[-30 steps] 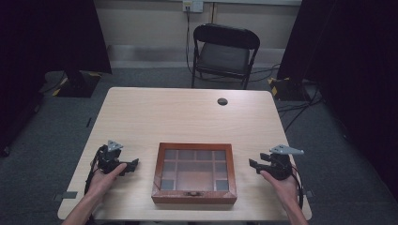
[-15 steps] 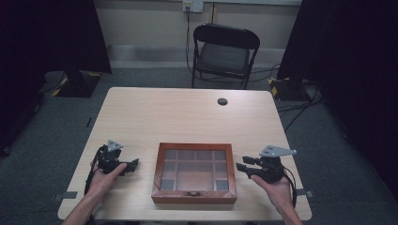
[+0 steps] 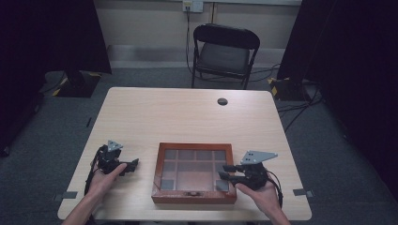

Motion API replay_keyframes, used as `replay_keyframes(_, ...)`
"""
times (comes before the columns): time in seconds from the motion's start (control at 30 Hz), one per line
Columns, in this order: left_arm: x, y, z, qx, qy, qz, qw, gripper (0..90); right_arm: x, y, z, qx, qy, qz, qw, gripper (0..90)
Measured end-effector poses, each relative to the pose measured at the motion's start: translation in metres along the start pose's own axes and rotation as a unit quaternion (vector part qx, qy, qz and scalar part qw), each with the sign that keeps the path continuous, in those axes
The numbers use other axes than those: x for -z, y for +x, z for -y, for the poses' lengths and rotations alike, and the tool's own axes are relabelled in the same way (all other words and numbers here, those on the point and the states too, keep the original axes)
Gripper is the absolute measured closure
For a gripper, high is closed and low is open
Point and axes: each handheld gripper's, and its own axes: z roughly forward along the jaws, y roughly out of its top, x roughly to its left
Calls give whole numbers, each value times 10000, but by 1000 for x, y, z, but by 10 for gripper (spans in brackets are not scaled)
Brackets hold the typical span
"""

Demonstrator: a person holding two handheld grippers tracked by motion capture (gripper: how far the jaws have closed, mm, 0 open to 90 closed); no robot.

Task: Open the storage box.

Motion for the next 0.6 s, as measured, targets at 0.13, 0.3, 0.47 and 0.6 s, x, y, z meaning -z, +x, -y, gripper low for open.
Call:
replay_keyframes(0.13,0,0,0,0,1,-1,10000,0,-7,9,-4,123,45,-171,9998,660)
replay_keyframes(0.3,0,0,0,1,0,0,10000,0,-17,20,-8,258,112,-391,9988,683)
replay_keyframes(0.47,0,0,0,0,1,-1,10000,0,-26,29,-12,409,193,-618,9971,715)
replay_keyframes(0.6,0,0,0,1,0,2,10000,0,-32,33,-12,462,246,-735,9959,735)
